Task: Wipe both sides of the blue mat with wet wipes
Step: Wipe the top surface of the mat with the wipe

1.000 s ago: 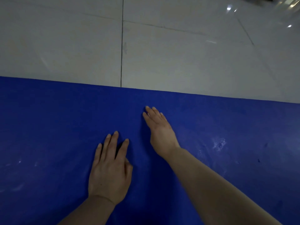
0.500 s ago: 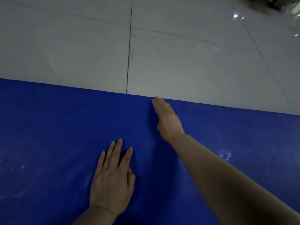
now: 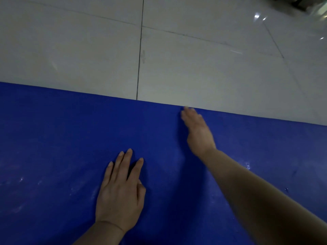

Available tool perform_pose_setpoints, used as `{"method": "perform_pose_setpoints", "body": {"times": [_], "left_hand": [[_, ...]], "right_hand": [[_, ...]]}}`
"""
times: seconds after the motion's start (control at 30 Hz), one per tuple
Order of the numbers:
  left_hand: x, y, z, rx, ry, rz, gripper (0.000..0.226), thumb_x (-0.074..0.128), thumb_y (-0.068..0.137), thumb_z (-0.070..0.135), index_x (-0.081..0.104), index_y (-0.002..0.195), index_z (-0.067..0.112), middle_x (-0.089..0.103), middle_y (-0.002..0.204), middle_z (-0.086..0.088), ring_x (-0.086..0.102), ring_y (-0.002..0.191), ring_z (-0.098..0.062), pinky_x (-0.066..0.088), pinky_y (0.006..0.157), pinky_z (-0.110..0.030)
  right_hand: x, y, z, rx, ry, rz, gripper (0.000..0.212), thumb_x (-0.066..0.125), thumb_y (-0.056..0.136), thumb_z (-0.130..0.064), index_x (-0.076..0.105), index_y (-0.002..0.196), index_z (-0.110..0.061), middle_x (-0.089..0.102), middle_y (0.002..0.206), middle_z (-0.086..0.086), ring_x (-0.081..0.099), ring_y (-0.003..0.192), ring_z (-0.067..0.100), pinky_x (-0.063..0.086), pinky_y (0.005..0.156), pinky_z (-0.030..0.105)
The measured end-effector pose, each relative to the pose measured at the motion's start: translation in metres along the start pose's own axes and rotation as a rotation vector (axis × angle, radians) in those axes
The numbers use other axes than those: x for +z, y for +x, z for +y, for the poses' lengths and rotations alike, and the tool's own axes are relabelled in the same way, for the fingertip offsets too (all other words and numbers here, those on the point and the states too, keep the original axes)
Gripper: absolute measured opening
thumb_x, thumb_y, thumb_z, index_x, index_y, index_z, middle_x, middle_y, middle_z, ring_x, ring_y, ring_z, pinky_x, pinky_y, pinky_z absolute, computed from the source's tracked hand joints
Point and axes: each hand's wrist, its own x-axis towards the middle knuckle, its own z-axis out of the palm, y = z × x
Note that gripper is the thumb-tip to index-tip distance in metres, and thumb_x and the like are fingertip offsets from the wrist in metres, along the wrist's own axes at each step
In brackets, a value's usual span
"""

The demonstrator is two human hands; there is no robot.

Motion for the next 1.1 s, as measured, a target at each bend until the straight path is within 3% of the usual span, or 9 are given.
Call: {"method": "perform_pose_setpoints", "body": {"times": [0.07, 0.17, 0.37, 0.57, 0.73, 0.8, 0.93, 1.0, 1.1], "left_hand": [[0.0, 0.0, 0.001, 0.002, 0.0, 0.004, 0.054, 0.03, 0.088, 0.029, 0.055, 0.133, 0.012, 0.039, 0.15, -0.014, 0.031, 0.139, -0.026, 0.015, 0.113, -0.041], [0.001, 0.0, 0.001, 0.003, 0.006, 0.005, 0.054, 0.029, 0.088, 0.028, 0.055, 0.133, 0.012, 0.039, 0.149, -0.014, 0.032, 0.139, -0.026, 0.016, 0.113, -0.042], [0.0, 0.0, 0.0, 0.006, -0.01, 0.019, 0.054, 0.03, 0.088, 0.028, 0.055, 0.133, 0.013, 0.04, 0.149, -0.014, 0.035, 0.138, -0.028, 0.02, 0.112, -0.043], [0.004, 0.001, 0.0, 0.01, -0.049, 0.063, 0.051, 0.03, 0.091, 0.028, 0.058, 0.131, 0.013, 0.041, 0.148, -0.014, 0.034, 0.139, -0.026, 0.018, 0.114, -0.042], [0.003, 0.0, 0.0, 0.003, -0.057, 0.064, 0.052, 0.029, 0.091, 0.028, 0.058, 0.131, 0.013, 0.041, 0.149, -0.013, 0.035, 0.139, -0.026, 0.019, 0.114, -0.042], [0.003, 0.0, 0.0, 0.002, -0.048, 0.064, 0.053, 0.028, 0.091, 0.028, 0.058, 0.131, 0.013, 0.041, 0.148, -0.013, 0.035, 0.139, -0.027, 0.018, 0.114, -0.042], [0.004, 0.001, 0.0, 0.006, -0.04, 0.074, 0.054, 0.027, 0.09, 0.029, 0.058, 0.131, 0.012, 0.042, 0.148, -0.015, 0.037, 0.138, -0.028, 0.017, 0.114, -0.041], [0.005, 0.001, 0.0, 0.006, -0.046, 0.075, 0.055, 0.026, 0.09, 0.029, 0.058, 0.131, 0.011, 0.041, 0.148, -0.015, 0.036, 0.138, -0.028, 0.017, 0.115, -0.041], [0.004, 0.0, -0.001, 0.001, -0.06, 0.072, 0.055, 0.025, 0.091, 0.03, 0.058, 0.131, 0.011, 0.04, 0.149, -0.014, 0.034, 0.139, -0.028, 0.021, 0.116, -0.043]], "right_hand": [[-0.015, -0.009, 0.039, 0.268, 0.02, 0.069, 0.076, 0.037, 0.078, 0.021, 0.033, 0.146, -0.011, 0.018, 0.157, -0.001, 0.014, 0.145, 0.018, 0.018, 0.118, 0.032], [-0.024, -0.018, 0.055, 0.556, 0.002, 0.112, 0.072, 0.037, 0.082, 0.018, 0.025, 0.149, -0.008, 0.012, 0.159, 0.002, 0.009, 0.146, 0.017, 0.012, 0.118, 0.03], [0.01, -0.037, -0.017, -0.066, 0.017, -0.039, 0.08, 0.039, 0.076, 0.023, 0.022, 0.148, -0.008, 0.011, 0.156, 0.001, 0.011, 0.144, 0.014, 0.005, 0.116, 0.021], [-0.021, -0.04, 0.061, 0.553, 0.004, 0.137, 0.073, 0.037, 0.082, 0.019, 0.029, 0.148, -0.012, 0.016, 0.158, -0.003, 0.016, 0.144, 0.015, 0.018, 0.116, 0.025], [0.013, -0.068, -0.011, -0.006, 0.012, 0.005, 0.081, 0.039, 0.076, 0.024, 0.021, 0.147, -0.01, 0.012, 0.153, -0.001, 0.012, 0.143, 0.016, 0.009, 0.116, 0.026], [0.007, -0.076, 0.005, 0.034, 0.065, 0.026, 0.081, 0.04, 0.074, 0.026, 0.03, 0.146, -0.011, 0.014, 0.151, -0.008, 0.014, 0.141, 0.012, 0.015, 0.115, 0.025], [-0.017, -0.082, 0.059, 0.505, -0.021, 0.138, 0.071, 0.038, 0.083, 0.016, 0.029, 0.148, -0.011, 0.019, 0.157, 0.001, 0.017, 0.144, 0.018, 0.018, 0.114, 0.026], [-0.007, -0.085, 0.029, 0.431, -0.019, 0.139, 0.067, 0.042, 0.084, 0.011, 0.03, 0.146, -0.01, 0.027, 0.154, 0.006, 0.024, 0.141, 0.022, 0.02, 0.112, 0.023], [0.029, -0.108, -0.029, 0.062, 0.011, 0.085, 0.079, 0.055, 0.069, 0.017, 0.034, 0.143, -0.004, 0.036, 0.149, 0.009, 0.031, 0.138, 0.022, 0.002, 0.115, 0.016]]}}
